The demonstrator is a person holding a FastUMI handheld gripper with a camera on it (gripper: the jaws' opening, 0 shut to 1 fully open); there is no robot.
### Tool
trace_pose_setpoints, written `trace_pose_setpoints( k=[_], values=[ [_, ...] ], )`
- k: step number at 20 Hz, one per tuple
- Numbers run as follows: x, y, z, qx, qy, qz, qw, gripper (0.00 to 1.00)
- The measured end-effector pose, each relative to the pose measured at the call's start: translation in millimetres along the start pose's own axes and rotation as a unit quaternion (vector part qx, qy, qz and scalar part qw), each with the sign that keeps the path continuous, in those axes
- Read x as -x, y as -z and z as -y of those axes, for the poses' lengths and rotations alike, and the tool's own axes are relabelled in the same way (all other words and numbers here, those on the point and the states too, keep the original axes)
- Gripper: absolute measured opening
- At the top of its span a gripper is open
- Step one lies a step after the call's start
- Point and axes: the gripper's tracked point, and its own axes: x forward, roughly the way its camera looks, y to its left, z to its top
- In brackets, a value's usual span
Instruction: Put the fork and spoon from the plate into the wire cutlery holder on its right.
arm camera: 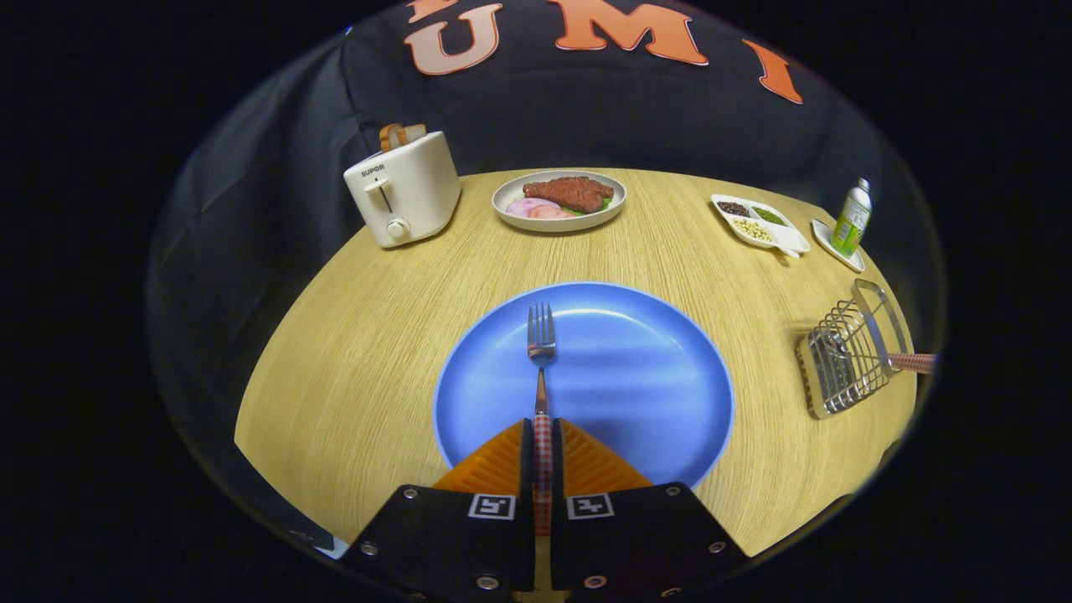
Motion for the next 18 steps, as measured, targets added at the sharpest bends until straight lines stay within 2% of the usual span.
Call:
trace_pose_setpoints(
  k=[8,12,18],
  values=[
    [47.0,-40.2,48.1,-0.001,-0.017,-0.012,1.0,0.08],
    [81.7,-60.0,90.4,0.02,-0.006,-0.026,0.999,0.08],
    [128.1,-80.4,168.0,-0.011,0.01,-0.055,0.998,0.08]
  ],
)
